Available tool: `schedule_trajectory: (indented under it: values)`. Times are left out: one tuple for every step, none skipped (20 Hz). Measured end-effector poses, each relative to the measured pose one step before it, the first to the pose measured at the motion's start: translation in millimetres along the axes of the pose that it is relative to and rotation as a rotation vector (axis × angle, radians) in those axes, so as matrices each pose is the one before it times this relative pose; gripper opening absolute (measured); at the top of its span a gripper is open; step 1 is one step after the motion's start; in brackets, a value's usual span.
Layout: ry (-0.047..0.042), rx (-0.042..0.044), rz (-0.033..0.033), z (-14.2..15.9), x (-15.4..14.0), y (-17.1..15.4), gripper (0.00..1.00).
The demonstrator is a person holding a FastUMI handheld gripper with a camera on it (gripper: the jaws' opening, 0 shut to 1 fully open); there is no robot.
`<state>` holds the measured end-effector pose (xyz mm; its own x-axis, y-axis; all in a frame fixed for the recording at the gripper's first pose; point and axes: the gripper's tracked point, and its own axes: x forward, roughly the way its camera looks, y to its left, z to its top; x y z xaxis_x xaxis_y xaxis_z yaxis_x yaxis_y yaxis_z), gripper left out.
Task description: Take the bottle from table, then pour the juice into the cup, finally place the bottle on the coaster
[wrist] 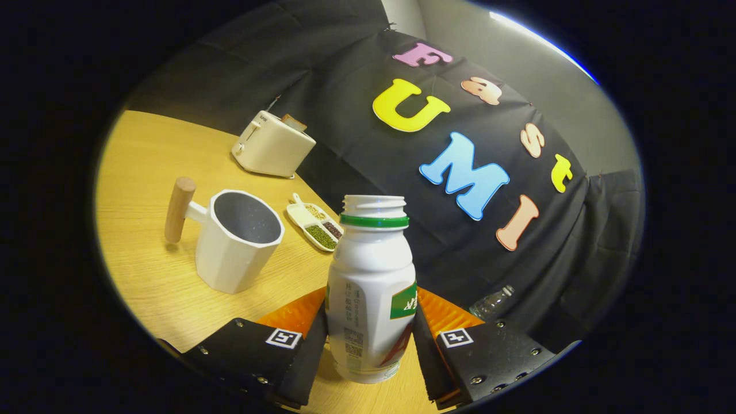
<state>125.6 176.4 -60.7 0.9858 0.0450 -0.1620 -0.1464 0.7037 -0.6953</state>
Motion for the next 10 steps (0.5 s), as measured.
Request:
schedule_trajectory:
  values:
    - [0.0038,-0.01084,0.00657,0.47,0.03,2.24,0.73]
    - [0.00553,-0.01224,0.00355,-0.46,1.96,1.09,0.73]
    - [0.00412,-0.00892,0.00123,-0.49,-0.02,1.07,0.73]
    - [0.00717,-0.00987,0.00275,-0.87,1.53,0.41,0.73]
    - [0.00877,-0.01145,0.00313,-0.88,1.03,0.74,0.73]
    - [0.00645,-0.01113,0.00207,-2.85,2.51,-0.48,0.73]
    - [0.00529,-0.01663,0.00181,-0.7,0.32,0.26,0.73]
    - [0.00394,-0.01754,-0.00285,0.05,-0.33,-0.53,0.73]
    - [0.00189,-0.01643,-0.00428,0.29,-0.45,-1.32,0.73]
    - [0.00212,-0.01619,-0.00221,-1.19,0.59,-0.33,0.73]
